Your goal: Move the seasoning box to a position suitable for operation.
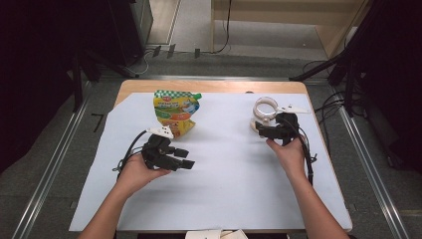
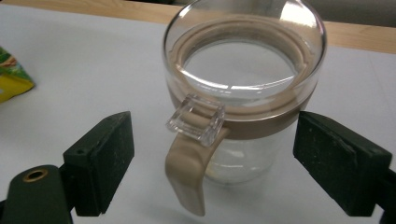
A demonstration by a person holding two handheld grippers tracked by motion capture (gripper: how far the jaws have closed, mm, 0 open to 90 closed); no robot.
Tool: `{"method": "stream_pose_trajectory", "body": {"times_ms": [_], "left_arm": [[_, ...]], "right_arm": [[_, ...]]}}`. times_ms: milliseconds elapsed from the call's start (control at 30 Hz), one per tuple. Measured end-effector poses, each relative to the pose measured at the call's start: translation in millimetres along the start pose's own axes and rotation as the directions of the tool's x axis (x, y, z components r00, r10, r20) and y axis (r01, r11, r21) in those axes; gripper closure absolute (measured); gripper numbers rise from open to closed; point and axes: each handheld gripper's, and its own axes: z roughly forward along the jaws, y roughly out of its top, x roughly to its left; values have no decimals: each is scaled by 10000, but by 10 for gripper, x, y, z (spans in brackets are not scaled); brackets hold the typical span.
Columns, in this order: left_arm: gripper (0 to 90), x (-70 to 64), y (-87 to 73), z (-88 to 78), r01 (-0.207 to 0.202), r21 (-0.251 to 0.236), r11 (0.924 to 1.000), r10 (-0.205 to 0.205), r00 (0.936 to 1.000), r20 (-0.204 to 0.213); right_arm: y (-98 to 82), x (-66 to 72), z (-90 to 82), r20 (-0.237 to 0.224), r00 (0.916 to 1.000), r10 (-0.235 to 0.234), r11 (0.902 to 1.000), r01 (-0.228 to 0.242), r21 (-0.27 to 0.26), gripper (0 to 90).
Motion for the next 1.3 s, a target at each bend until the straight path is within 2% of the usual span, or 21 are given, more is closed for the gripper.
{"method": "stream_pose_trajectory", "body": {"times_ms": [200,333,467,567,667,733,800,867,900,1167,1300], "left_arm": [[433,14,-4,15,-6,156,9999,7,10000,-15],[428,-14,7,22,-38,27,10000,38,9999,101],[425,-20,5,38,-102,155,9998,100,9999,94],[421,-12,-2,37,-44,138,9999,43,10000,89],[420,-3,-6,32,-16,28,10000,16,9999,124],[418,2,-4,33,0,70,10000,-1,9999,135],[417,-4,-7,39,-37,110,9999,35,9999,106],[416,-12,-13,41,-45,98,9999,44,9999,103],[414,-14,-15,42,-44,103,9999,43,10000,88],[413,-26,-20,45,-57,152,9999,57,10000,-3],[412,-22,-17,60,-101,173,9998,101,9999,28]], "right_arm": [[-2,-38,118,327,9985,442,9987,-433,-278,130],[-4,-33,217,625,9972,411,9987,-392,-325,130],[-1,-2,311,1065,9938,323,9984,-272,-489,119],[-19,-9,368,1001,9931,615,9962,-548,-681,102],[-31,-23,417,986,9931,632,9958,-562,-728,101],[-46,-43,465,823,9934,800,9945,-739,-743,76],[-57,-44,495,816,9941,720,9949,-658,-763,66],[-59,-12,501,1115,9923,531,9960,-446,-771,103],[-56,1,490,1337,9906,300,9965,-193,-809,116],[-47,-21,470,1141,9933,187,9978,-113,-654,119],[-28,31,404,1052,9944,-82,9978,151,-647,119]]}}
